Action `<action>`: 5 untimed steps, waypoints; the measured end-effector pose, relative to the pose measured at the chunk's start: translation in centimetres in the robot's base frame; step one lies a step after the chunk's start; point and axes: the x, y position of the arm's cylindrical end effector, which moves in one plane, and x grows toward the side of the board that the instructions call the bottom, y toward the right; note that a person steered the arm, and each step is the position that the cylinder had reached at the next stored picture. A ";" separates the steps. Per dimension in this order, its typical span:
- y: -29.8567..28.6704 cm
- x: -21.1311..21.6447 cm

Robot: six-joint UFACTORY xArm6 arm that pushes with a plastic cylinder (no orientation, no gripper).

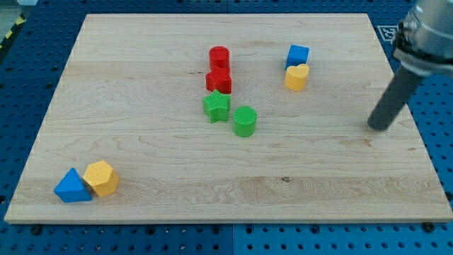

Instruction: Move the blue cube and yellow heart closer to the yellow hexagon

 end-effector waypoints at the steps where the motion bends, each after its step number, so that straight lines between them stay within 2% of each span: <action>1: 0.0 -7.0; 2: -1.1 -13.7; 3: -6.5 -17.5; 4: -10.4 -17.2; 5: -11.2 -16.2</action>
